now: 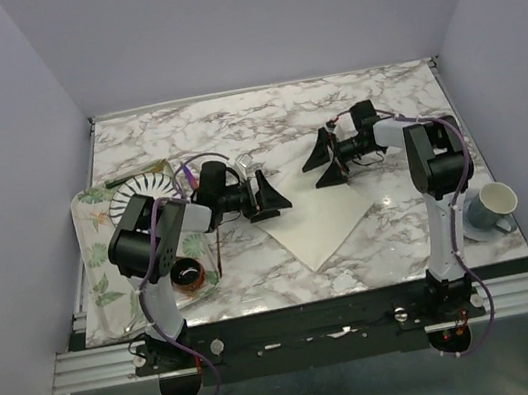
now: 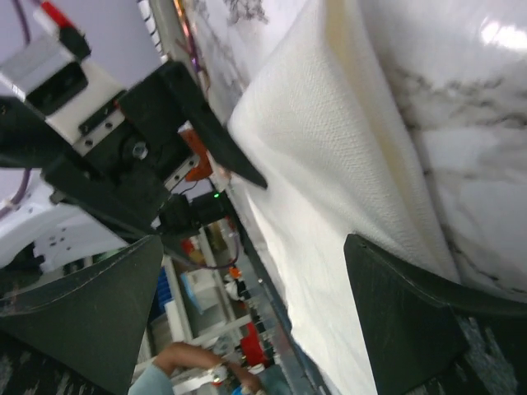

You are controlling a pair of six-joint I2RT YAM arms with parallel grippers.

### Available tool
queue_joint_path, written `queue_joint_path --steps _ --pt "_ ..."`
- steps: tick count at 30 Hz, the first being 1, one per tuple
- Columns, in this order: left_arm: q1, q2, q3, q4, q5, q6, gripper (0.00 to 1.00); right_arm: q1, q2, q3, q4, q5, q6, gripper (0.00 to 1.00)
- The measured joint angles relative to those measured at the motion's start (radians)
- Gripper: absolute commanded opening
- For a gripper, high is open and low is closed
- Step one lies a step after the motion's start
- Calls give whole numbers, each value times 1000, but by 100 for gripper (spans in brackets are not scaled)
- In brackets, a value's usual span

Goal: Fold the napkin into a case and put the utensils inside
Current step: Smooth out the square-folded napkin at the center of the board.

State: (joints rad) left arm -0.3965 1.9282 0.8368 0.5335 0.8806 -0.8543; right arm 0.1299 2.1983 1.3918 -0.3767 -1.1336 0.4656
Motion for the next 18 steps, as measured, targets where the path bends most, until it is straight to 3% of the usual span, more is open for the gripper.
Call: queue_joint_path --steps 5,10,13,18 --pt "-43 -63 14 -100 3 60 99 1 -19 90 -174 49 -160 100" --pt "-42 -85 132 -150 1 95 99 -1 -167 -14 -276 51 -259 100" --pt "-46 -43 231 -145 -5 103 99 -1 -235 -88 -321 56 -295 100" --pt "-58 80 323 -139 -37 92 99 -8 -183 -108 -347 110 -325 99"
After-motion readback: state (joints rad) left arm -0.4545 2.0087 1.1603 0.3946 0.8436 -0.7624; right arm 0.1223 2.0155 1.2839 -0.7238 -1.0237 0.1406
